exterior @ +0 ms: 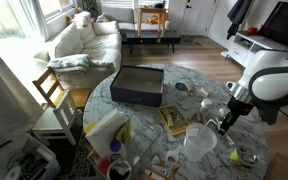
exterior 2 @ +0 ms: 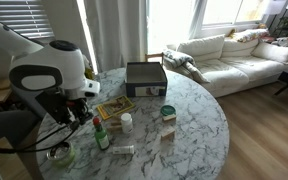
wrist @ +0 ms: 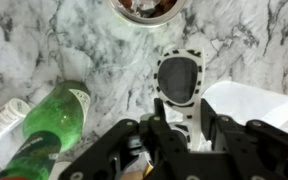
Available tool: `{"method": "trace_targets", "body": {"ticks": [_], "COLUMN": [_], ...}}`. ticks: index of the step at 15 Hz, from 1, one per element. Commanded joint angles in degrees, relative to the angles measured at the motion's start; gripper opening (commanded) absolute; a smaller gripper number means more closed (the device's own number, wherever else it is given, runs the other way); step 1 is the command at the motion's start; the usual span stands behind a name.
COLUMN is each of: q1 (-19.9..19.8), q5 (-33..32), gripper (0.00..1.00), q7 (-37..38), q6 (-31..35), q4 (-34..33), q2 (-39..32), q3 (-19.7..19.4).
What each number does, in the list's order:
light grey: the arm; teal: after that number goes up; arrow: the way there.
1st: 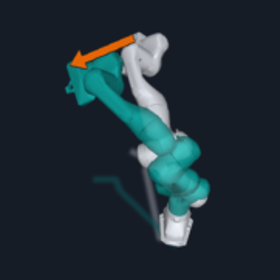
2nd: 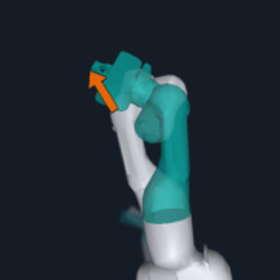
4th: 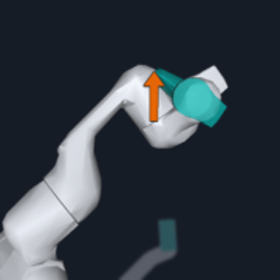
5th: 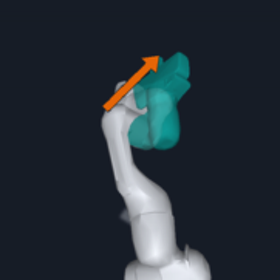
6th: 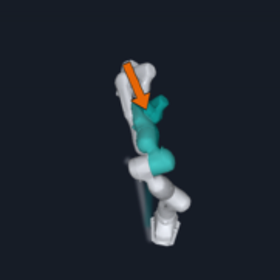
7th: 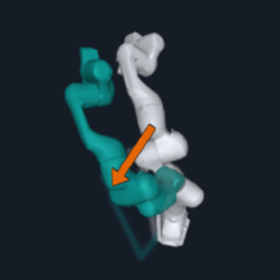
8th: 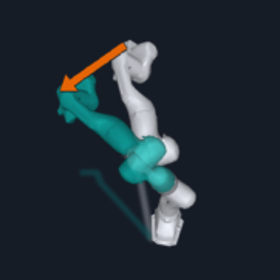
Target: Take the plastic cup out of the clear box then remove the green bottle from it and place the pair of sunglasses in it
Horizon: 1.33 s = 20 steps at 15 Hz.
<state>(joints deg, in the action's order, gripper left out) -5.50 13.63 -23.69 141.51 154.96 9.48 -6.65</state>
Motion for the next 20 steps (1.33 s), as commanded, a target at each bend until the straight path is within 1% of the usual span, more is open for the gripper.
{"method": "trace_targets", "body": {"ticks": [1,3,9,12,14,17,19,20], "q1": [0.43,0.66,0.66,2.89,5.34,10.44,12.09,12.39], "q5": [-0.83,-2.38,-8.49,-7.51,-5.66,-2.09,-1.27,-1.21], "gripper": [0.12,0.12,0.12,0.12,0.12,0.12,0.12,0.12], "q7": [-4.74,-6.59,-8.14,-12.41,-16.04,-22.65,-25.18,-25.53], "q6": [-2.97,-5.54,-13.74,-14.06,-14.01,-15.04,-18.2,-18.87], "q4": [3.13,3.17,1.73,1.32,1.05,0.78,0.01,-0.27], "q2": [9.41,13.11,23.31,27.12,27.72,25.76,23.13,21.7], "q3": [-2.75,-3.74,-5.2,-7.02,-8.35,-10.39,-10.32,-9.66]}}
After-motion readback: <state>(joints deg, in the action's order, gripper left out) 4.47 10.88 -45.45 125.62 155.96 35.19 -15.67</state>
